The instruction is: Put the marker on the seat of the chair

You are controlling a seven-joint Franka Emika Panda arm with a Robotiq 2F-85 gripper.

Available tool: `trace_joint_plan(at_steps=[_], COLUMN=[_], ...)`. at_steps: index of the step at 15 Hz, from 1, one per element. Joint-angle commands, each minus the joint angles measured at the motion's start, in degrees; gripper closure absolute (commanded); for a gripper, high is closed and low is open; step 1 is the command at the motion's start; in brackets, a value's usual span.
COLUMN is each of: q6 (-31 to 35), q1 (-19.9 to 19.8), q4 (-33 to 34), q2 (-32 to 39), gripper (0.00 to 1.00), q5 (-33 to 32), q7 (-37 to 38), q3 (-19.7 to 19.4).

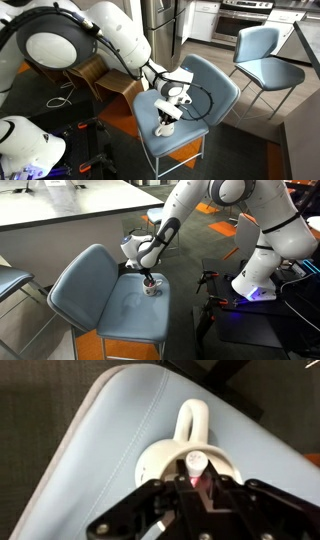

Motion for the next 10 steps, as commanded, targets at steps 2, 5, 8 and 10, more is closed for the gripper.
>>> trace_joint_plan(at_steps=[2, 5, 8, 10], q6=[-3.94, -8.10, -16.18, -17.98], q1=[0.99, 0.78, 1.45, 1.39], q4=[0.43, -0.99, -1.38, -1.71], q2=[-1.85, -5.47, -10.35, -13.54], gripper=[0.95, 0.95, 0.95, 0.95], q5=[-1.57, -1.14, -1.74, -1.68], q7=[0.46, -0.11, 0.29, 0.09], q3=[-0.60, -0.22, -0.63, -0.31])
